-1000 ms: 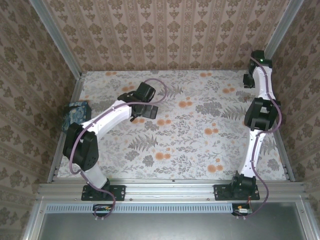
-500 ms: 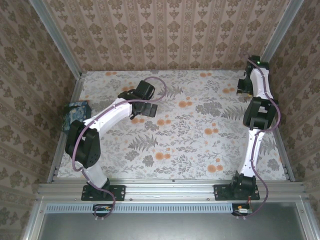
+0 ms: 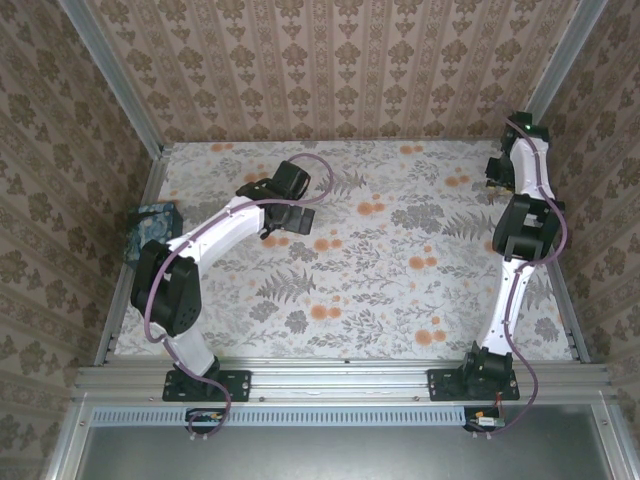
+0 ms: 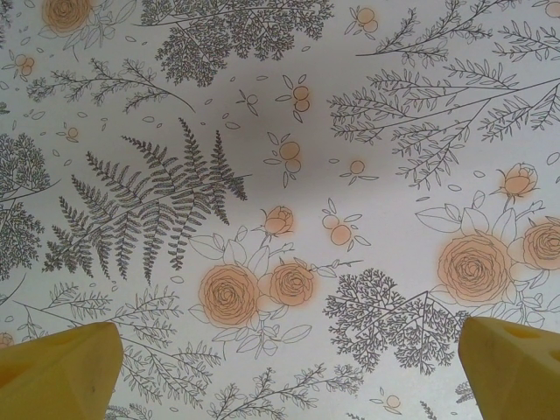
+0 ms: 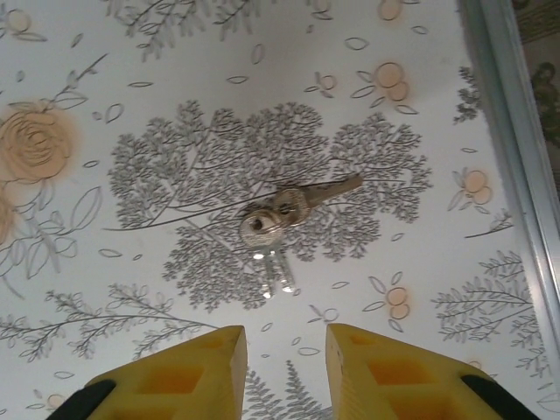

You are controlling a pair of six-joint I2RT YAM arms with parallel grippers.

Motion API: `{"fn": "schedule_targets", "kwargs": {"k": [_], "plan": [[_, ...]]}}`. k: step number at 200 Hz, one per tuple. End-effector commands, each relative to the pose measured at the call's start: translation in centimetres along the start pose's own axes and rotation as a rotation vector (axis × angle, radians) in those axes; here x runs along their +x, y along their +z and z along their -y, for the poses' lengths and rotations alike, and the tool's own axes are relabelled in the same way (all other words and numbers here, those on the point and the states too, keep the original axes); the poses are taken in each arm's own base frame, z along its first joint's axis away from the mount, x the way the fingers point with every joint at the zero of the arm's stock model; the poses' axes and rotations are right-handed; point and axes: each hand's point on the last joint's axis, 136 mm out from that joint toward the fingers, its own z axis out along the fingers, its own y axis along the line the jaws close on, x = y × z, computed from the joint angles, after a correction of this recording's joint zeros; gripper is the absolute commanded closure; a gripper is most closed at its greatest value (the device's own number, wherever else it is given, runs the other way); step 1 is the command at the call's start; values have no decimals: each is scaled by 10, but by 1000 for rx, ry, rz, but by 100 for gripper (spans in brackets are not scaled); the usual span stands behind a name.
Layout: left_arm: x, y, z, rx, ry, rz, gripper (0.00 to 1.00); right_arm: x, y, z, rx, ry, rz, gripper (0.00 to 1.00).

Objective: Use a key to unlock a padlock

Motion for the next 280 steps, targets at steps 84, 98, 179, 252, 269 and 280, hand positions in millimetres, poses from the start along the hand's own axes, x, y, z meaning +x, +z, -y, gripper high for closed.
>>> {"fn": "schedule_targets", "kwargs": {"k": [84, 98, 179, 252, 269, 280], "plan": [[-1, -28, -6, -3, -28, 53, 0, -10, -106, -173, -411, 2, 381, 49], [-1, -32, -6, -8, -23, 53, 0, -19, -103, -202, -462, 28, 461, 49], [5, -46, -15, -63, -26, 64, 0, -46, -53, -189, -334, 107, 573, 49], [7, -49, -19, -87, -9, 66, 0, -20, -54, -157, -174, 106, 512, 49], [8, -47, -19, -84, -11, 75, 0, -12, -70, -168, -170, -24, 532, 47], [8, -43, -17, -75, -12, 78, 0, -14, -87, -168, -162, -84, 564, 45]]}}
